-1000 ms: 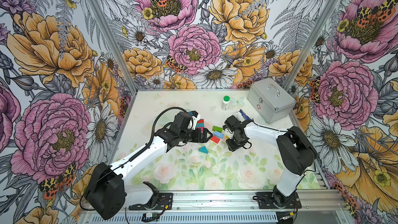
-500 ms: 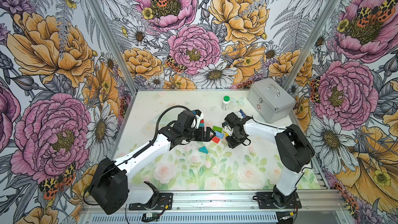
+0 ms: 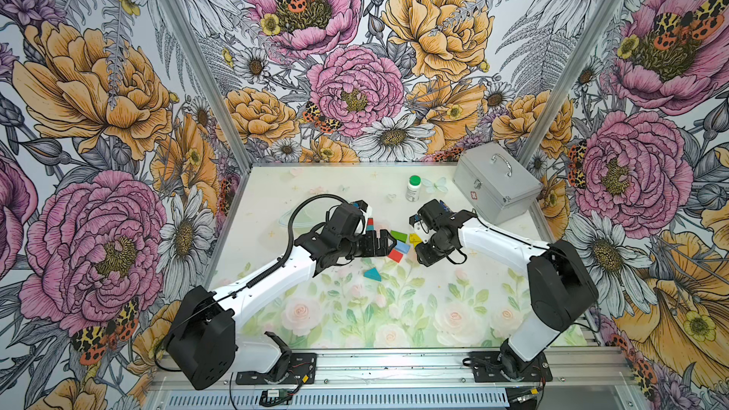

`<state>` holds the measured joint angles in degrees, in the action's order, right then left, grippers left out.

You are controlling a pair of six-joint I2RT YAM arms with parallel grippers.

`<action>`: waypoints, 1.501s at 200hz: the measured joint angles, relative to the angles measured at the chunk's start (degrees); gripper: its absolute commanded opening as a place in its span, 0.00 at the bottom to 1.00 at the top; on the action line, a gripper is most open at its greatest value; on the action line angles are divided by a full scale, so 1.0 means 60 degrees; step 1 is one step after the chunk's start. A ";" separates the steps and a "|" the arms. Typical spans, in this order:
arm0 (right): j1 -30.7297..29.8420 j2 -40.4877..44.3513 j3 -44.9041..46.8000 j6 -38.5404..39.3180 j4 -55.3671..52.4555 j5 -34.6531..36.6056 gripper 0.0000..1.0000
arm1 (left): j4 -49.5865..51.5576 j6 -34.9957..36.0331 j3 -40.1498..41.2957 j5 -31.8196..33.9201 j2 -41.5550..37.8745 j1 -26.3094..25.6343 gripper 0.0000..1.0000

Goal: Assemble a piece of candy with building blocks
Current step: Adjust the building block at the center of the board.

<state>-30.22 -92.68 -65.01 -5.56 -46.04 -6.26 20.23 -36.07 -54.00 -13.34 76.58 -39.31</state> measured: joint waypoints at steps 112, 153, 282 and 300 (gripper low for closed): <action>0.1180 0.3337 0.1883 -0.0681 0.0820 -0.1632 0.69 | -0.3971 -0.2696 0.0251 0.1504 0.3034 -0.0794 0.99; 0.1239 0.3687 0.2211 -0.0750 0.0903 -0.1905 0.69 | -0.3993 -0.3096 0.0244 0.1563 0.3595 -0.0882 0.99; 0.1993 0.4084 0.2251 -0.0933 0.1304 -0.2259 0.69 | -0.3078 -0.3268 -0.0291 0.1563 0.4437 -0.1599 0.99; 0.2055 0.4084 0.2251 -0.0933 0.1304 -0.2284 0.69 | -0.3122 -0.3293 -0.0379 0.1552 0.4503 -0.1599 0.99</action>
<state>-17.89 -68.18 -51.51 -11.16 -38.22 -19.97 1.50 -55.83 -56.27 -4.03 103.59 -48.90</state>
